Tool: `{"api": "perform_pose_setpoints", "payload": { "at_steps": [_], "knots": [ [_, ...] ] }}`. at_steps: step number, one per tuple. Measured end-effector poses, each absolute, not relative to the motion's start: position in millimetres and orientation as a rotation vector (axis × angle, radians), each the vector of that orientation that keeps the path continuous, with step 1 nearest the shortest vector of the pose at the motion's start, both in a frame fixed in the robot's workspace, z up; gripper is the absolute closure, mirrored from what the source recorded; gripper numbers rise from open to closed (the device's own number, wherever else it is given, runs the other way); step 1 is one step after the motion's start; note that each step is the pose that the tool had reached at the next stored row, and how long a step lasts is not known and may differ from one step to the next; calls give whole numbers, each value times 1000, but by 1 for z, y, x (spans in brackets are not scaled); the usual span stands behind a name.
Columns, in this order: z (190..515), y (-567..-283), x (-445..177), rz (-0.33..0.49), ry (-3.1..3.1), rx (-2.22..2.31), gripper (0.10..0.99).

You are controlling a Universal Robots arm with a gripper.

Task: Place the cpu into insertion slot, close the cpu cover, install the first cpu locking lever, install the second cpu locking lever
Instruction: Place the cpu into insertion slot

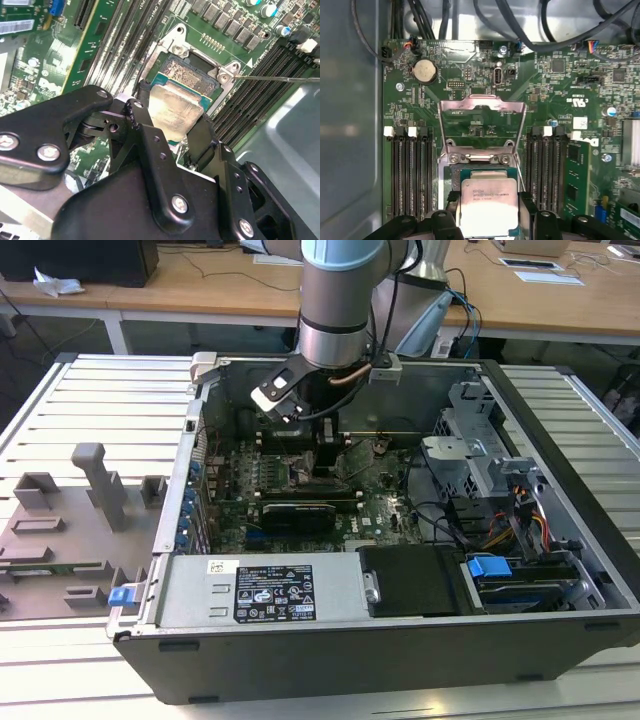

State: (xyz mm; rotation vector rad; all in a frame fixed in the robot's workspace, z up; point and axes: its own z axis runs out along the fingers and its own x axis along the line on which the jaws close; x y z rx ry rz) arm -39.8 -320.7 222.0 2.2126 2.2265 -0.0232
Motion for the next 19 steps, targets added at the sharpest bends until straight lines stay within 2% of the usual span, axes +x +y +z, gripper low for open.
{"api": "perform_pose_setpoints", "payload": {
  "at_steps": [15,16,19],
  "knots": [
    [199,-318,-45,-16,2224,2221,533],
    [199,-318,-45,-17,2224,2221,467],
    [199,-318,-45,-16,2224,2222,467]
  ]
}}
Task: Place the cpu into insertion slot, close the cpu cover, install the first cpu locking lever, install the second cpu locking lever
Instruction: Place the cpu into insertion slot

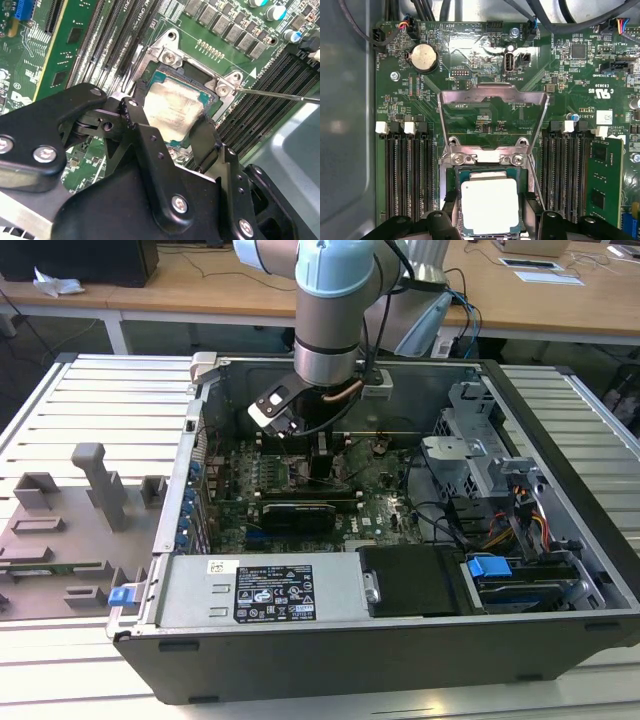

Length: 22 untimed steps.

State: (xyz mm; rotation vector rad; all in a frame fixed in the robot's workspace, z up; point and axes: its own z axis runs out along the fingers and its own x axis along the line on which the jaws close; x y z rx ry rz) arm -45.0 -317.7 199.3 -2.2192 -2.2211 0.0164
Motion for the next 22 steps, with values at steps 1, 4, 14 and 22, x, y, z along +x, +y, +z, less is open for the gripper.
{"api": "perform_pose_setpoints", "payload": {
  "at_steps": [1,4,14,22],
  "knots": [
    [199,-318,-46,15,-2221,-2218,467],
    [199,-318,-48,11,-2219,-2216,467],
    [199,-316,-46,-3,-2211,-2208,467],
    [215,-317,-44,-8,-2205,-2202,467]
  ]
}}
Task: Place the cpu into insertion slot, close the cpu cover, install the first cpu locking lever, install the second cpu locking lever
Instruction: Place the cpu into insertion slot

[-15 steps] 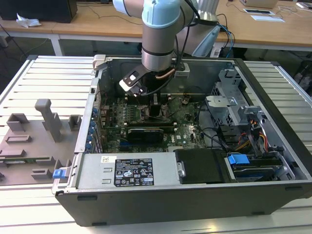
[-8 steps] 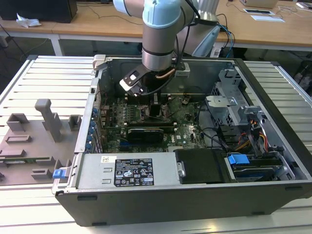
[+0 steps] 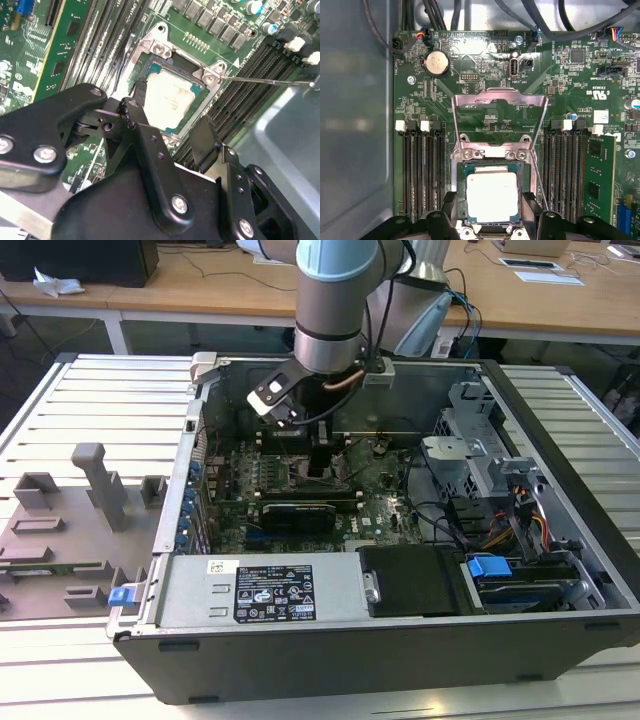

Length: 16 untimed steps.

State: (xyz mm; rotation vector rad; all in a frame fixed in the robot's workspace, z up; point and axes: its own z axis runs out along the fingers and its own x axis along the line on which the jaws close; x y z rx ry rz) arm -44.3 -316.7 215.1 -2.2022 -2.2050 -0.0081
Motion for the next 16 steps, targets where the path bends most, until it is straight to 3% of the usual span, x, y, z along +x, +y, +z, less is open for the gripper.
{"api": "perform_pose_setpoints", "payload": {
  "at_steps": [9,16],
  "knots": [
    [202,-325,-40,1,-2200,-2198,467],
    [216,-319,-40,-5,-2197,-2194,467]
  ]
}}
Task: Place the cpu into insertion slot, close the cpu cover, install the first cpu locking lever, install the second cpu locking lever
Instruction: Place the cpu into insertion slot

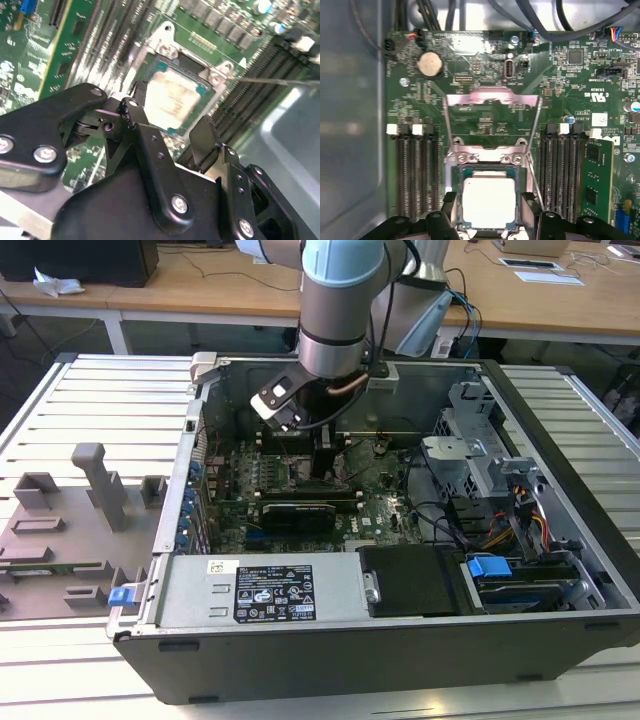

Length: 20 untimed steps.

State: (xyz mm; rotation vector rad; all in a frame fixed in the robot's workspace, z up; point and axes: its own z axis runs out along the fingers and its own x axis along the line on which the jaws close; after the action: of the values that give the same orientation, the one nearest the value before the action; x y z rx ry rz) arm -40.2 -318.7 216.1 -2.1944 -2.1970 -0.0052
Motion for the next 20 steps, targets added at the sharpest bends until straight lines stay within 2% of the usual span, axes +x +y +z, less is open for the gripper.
{"api": "perform_pose_setpoints", "payload": {
  "at_steps": [2,3,4,10,20],
  "knots": [
    [221,-316,-40,-6,-2197,-2194,486],
    [225,-315,-40,-5,-2197,-2194,616],
    [228,-314,-40,-6,-2197,-2194,616],
    [254,-314,-40,-6,-2197,-2194,976],
    [275,-314,-40,-6,-2197,-2194,980]
  ]
}}
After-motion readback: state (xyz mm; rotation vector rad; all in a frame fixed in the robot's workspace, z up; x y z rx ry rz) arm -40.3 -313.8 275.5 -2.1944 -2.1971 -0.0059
